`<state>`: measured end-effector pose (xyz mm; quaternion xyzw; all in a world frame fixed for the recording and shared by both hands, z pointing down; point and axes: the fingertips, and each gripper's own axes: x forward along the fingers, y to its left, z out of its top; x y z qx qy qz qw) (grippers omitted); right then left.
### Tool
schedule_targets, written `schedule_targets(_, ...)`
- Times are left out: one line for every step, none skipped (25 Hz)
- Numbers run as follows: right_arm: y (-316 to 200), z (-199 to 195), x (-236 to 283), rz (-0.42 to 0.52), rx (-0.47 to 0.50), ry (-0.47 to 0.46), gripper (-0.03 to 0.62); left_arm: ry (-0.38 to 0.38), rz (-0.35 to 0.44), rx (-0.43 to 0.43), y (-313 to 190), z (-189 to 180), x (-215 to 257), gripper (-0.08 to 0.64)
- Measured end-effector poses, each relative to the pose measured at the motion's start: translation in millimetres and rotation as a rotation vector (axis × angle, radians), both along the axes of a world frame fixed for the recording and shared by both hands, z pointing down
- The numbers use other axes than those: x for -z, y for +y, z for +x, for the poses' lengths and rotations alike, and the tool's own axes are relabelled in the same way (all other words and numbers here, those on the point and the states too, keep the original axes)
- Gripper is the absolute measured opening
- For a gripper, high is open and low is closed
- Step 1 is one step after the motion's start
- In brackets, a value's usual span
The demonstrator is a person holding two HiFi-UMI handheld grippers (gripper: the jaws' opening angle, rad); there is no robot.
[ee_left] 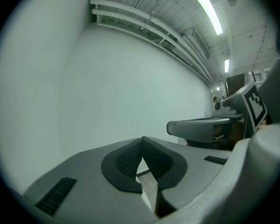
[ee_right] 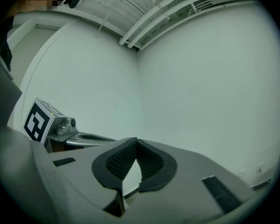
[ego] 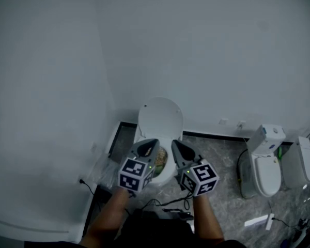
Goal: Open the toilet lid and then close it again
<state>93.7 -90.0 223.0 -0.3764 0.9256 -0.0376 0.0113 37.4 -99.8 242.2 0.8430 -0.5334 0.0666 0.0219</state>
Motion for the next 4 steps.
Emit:
schedule_targets(-0.6,0.8,0.2,0.002,0.0,0.0,0.006,0.001,-0.001,-0.002,-0.3,1.2,-0.8,0.006)
schedule_targets(-1.6,1.9,0.6,0.003,-0.001,0.001,0.006,0.002,-0.003,-0.004,-0.8,2.7,-1.7,0.008)
schedule_targets(-2.7,3.2,1.0,0.005,-0.002,0.002,0.006,0.003,-0.005,-0.006,-1.4,4.3,-2.4,0.008)
schedule_targets(-4.0,4.5,1.4,0.007,-0.003,0.003,0.006,0.004,-0.006,-0.007,-2.0,5.9,-2.7,0.006)
